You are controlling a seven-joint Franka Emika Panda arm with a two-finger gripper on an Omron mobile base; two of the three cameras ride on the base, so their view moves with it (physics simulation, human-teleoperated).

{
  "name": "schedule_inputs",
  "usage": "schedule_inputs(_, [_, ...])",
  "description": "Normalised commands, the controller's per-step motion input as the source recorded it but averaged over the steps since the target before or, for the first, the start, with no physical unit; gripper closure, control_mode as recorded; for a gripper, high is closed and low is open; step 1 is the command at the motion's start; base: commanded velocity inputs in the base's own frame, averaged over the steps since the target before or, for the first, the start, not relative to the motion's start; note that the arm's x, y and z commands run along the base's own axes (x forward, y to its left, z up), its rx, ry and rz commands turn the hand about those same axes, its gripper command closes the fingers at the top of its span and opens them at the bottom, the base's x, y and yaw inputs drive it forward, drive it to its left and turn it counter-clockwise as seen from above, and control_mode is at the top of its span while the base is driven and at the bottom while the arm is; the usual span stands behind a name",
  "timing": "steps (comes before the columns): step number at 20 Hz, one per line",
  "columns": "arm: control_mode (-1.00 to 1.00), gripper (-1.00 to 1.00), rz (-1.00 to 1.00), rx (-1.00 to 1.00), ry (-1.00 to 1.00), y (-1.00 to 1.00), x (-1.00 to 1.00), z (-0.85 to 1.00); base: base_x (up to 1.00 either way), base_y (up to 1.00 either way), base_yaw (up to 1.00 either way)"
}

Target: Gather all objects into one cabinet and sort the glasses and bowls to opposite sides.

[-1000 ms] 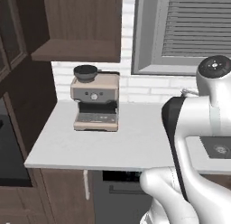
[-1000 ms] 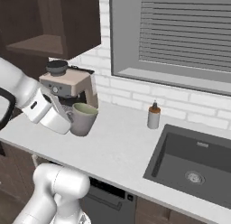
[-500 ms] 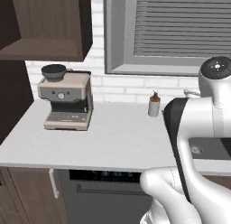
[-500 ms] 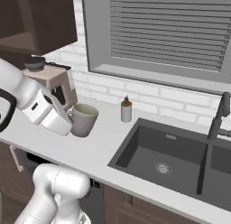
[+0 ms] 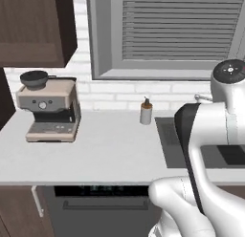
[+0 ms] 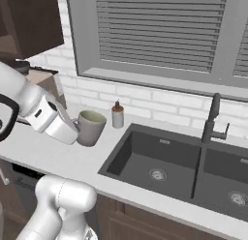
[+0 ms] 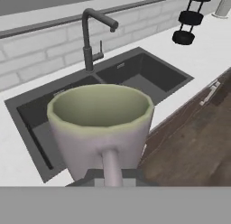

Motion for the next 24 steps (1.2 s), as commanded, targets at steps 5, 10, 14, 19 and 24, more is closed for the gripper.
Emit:
schedule_inputs(5, [1.0,1.0,0.0,0.0,0.0,0.0,0.0,0.0,0.43,-0.61,-0.48])
schedule_inputs(10, [1.0,1.0,0.0,0.0,0.0,0.0,0.0,0.0,0.41,-0.62,-0.51])
schedule_inputs(14, [1.0,1.0,0.0,0.0,0.0,0.0,0.0,0.0,0.25,-0.76,-0.45])
schedule_inputs(19, [1.0,1.0,0.0,0.0,0.0,0.0,0.0,0.0,0.19,-0.85,-0.39])
schedule_inputs(24, [1.0,1.0,0.0,0.0,0.0,0.0,0.0,0.0,0.4,-0.88,-0.43])
